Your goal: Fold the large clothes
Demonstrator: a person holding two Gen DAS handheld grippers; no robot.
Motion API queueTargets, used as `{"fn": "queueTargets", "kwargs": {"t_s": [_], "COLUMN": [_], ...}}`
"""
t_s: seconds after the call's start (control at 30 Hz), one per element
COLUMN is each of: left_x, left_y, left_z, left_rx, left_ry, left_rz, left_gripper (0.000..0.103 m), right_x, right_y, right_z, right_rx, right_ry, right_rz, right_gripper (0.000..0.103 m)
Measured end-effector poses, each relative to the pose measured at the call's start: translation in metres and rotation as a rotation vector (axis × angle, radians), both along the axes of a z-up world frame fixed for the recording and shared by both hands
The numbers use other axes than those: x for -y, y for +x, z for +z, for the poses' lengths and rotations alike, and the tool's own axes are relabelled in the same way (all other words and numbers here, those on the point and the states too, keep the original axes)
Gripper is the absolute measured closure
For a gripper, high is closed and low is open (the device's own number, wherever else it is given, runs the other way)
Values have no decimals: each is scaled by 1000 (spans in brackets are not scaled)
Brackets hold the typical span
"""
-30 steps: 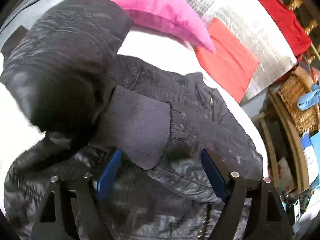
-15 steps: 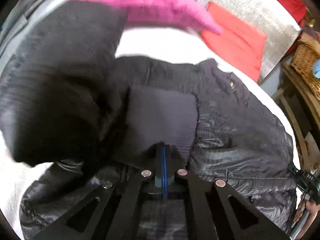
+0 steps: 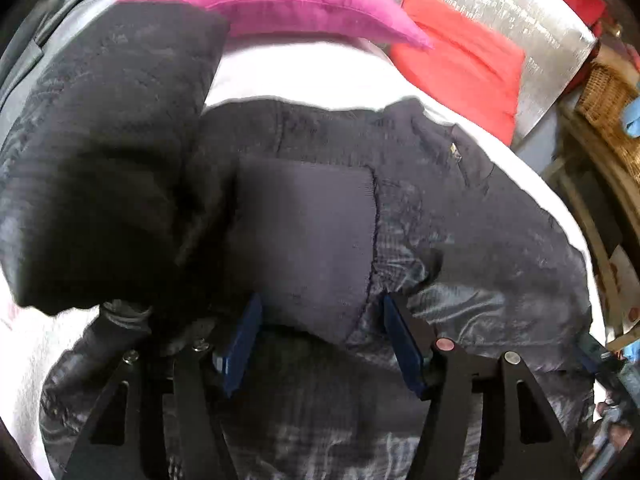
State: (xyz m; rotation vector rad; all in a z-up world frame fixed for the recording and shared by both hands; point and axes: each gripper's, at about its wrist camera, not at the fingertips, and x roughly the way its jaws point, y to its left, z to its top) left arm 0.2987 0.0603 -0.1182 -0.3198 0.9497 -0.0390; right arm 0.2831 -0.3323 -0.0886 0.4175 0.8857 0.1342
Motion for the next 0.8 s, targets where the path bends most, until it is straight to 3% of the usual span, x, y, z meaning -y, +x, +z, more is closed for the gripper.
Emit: {"fn": "queueTargets", "kwargs": {"t_s": [0.13,0.2,0.33,0.4,0.47,0.57,0.7,0.8], "left_x": [-22,-43,-119,-162,-209,-261,-314,-341], "left_y": [-25,-38,-62,-61,-69,-76,-66,-57], "left_z": [35,50,62,55,45,26,-9,-25], "left_rx": [103,159,218,233,224,214,184,149], "left_ry": [-67,-100,-331,-413,-547,-715,-776,-813], "left_rz": [-35,-9,85,177,267,349,514,573], "left_gripper": [36,26,23,21,21,21,21,21], "right_x": [-12,-23,-60,-82,-99,-120,-131,-133], "right_y": [-29,-54,-111,-127,-138,-141,-143,-139], "right_z": [35,47,42,32,22,13,11,5], "right_rx": [137,199,242,238,241,239,286,275], "right_ry": [-1,59,155,181,188,103,41,39], "right_rz": [-61,-63,-1,30,55,111,133,145], "right_gripper": [22,19,18,18,18,18,18,18]}}
